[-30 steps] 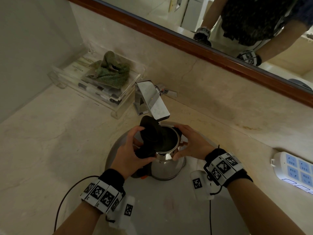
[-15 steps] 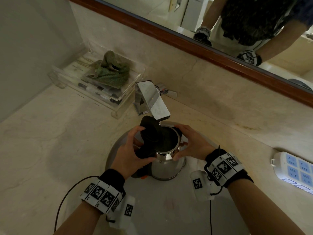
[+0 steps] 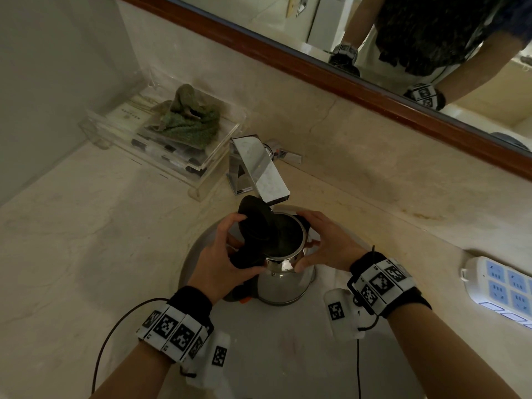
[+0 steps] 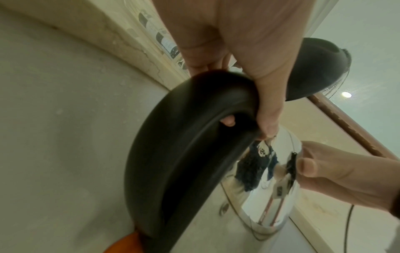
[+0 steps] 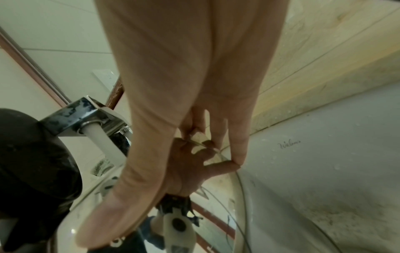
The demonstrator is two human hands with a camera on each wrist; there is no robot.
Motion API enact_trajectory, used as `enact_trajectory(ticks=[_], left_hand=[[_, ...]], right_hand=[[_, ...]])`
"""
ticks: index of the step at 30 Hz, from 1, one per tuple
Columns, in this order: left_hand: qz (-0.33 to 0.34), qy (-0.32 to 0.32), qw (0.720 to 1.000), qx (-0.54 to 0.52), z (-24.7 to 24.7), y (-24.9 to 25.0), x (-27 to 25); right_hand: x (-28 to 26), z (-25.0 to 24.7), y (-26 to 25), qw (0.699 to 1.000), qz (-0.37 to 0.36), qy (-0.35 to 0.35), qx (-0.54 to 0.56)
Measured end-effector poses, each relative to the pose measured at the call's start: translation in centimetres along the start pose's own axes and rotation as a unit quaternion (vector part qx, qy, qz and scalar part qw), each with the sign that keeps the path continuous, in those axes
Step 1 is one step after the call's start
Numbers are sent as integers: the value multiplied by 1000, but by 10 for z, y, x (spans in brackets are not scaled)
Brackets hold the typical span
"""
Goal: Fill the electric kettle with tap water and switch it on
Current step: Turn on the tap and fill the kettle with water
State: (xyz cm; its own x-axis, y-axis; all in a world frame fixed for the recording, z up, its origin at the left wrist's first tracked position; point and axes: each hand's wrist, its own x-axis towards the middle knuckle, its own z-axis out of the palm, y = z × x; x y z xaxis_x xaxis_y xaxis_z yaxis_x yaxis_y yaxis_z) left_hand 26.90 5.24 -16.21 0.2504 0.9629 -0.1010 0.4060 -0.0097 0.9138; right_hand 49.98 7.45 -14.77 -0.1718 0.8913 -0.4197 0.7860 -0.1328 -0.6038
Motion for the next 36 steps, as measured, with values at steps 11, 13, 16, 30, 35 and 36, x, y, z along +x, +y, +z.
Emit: enact_trajectory(ticks=[11,13,16,30,35,36], left_hand=[[-5,-4,1000,4,1,-1,0],[-4,-3,1000,7,1,0,0],[-4,0,1000,10,2,1,0],[-4,6,1000,4,2,0,-1],[-5,8,1000,3,3,0,-1],[-4,9,1000,2,3,-1,-1]], right_hand=[[0,-1,-1,1000,2,-3,-6],[0,-1,-1,1000,2,-4,-8],[-1,-1,-1,1000,0,-3,-4],[-2,0,-2,1000,-8,2,14],[-2,0,-1,1000,-1,1,0],[-2,0,-1,1000,-1,1,-1]])
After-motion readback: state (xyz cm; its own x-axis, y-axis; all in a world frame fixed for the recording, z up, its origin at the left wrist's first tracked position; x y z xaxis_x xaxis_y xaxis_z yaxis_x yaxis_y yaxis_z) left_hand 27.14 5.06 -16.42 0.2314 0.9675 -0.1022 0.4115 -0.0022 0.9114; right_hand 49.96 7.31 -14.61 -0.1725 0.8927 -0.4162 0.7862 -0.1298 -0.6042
